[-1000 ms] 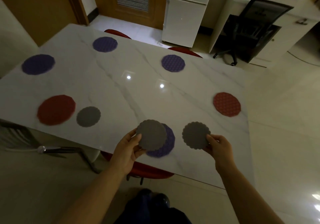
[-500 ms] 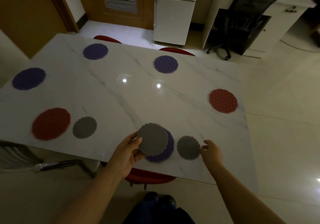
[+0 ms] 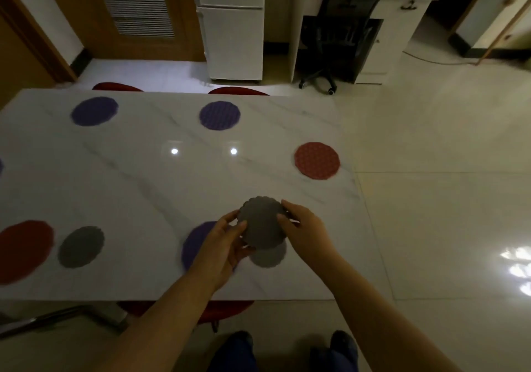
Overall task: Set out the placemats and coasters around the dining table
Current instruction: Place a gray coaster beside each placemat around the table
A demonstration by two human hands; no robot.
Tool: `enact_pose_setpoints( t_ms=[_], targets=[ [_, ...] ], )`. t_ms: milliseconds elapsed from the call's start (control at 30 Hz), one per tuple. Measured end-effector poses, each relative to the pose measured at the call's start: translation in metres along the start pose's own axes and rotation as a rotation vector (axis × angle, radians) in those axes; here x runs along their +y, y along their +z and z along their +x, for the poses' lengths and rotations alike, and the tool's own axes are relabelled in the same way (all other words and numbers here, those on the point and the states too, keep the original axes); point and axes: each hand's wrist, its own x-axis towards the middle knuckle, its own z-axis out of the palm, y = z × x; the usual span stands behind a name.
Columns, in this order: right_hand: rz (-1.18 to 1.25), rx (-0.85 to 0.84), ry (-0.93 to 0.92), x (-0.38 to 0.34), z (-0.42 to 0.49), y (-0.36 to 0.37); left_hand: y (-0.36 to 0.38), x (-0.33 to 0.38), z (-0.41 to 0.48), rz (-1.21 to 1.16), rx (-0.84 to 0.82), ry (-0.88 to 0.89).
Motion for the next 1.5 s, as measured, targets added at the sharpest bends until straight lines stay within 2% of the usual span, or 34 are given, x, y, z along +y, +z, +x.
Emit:
enact_pose_setpoints(
  t_ms=[233,433,533,667,833,967,1067,1233,1367,1500],
  targets=[
    [-0.035,-0.075,-0.093,0.059,0.019,-0.095,0.103,-0.054,0.019,-0.091,0.043,0.076],
    [-0.234,-0.21,-0.368,0.094,0.043,-0.171,0.183,-0.097,0.032,-0.231,0.215,0.202],
    [-0.252,-0.27,-0.421,0.104,0.057,-0.19,0.203,-0.11,0.038,-0.293,0.258,0.236],
    [-0.166,-0.302,-0.355,0.114,0.087,-0.198,0.217,-0.119,0.055,-0.334,0.292,0.293],
    [-0.15,-0.368,-0.38,0.115,0.141,-0.201,0.228,-0.117,0.092,-0.405,0.387,0.331],
    [-0.122,-0.506,-0.365,0.105,0.203,-0.198,0.228,-0.105,0.13,-0.444,0.437,0.357],
    [-0.034,-0.563,-0.264,0.092,0.264,-0.198,0.221,-0.083,0.159,-0.426,0.54,0.367],
    [0.191,-0.506,-0.03,0.081,0.364,-0.203,0.208,-0.047,0.192,-0.421,0.705,0.415],
    [0.052,-0.418,0.01,0.097,0.426,-0.19,0.212,-0.033,0.21,-0.435,0.788,0.451],
    [-0.173,-0.46,-0.029,0.114,0.461,-0.168,0.22,-0.027,0.223,-0.511,0.84,0.462]
  ],
)
